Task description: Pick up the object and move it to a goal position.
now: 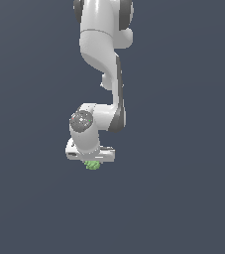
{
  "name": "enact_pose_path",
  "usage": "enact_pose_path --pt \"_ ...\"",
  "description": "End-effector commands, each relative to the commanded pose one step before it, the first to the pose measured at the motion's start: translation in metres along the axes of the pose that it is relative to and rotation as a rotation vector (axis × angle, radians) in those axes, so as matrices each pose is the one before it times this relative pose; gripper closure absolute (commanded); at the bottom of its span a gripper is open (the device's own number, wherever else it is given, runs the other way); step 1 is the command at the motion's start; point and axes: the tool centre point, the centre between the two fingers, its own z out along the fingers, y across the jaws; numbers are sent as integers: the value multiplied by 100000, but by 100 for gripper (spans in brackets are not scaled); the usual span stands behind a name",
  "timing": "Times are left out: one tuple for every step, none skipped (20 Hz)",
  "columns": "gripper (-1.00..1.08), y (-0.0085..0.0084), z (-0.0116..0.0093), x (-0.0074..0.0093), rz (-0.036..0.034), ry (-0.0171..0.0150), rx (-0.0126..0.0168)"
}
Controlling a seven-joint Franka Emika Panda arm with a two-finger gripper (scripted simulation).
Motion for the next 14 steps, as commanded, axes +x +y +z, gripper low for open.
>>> enact_pose_path --pt "108 11 -4 13 12 32 -7" --pt "108 0 0 0 0 0 0" --pt "108 0 0 0 0 0 0" --pt "108 -44 -20 -6 -64 22 14" --pt "108 -22 -33 1 0 0 0" --pt "108 -67 -98 4 0 0 0" --pt "108 -113 -164 7 0 0 0" --pt "108 -159 -230 10 0 0 0" --pt "108 -205 -298 14 0 0 0" --pt "108 -253 -369 17 0 0 0" --pt "108 -303 -441 21 0 0 0" --pt "108 -355 -517 25 0 0 0" --pt "108 -407 -593 30 0 0 0" --pt "108 -455 -665 34 0 0 0"
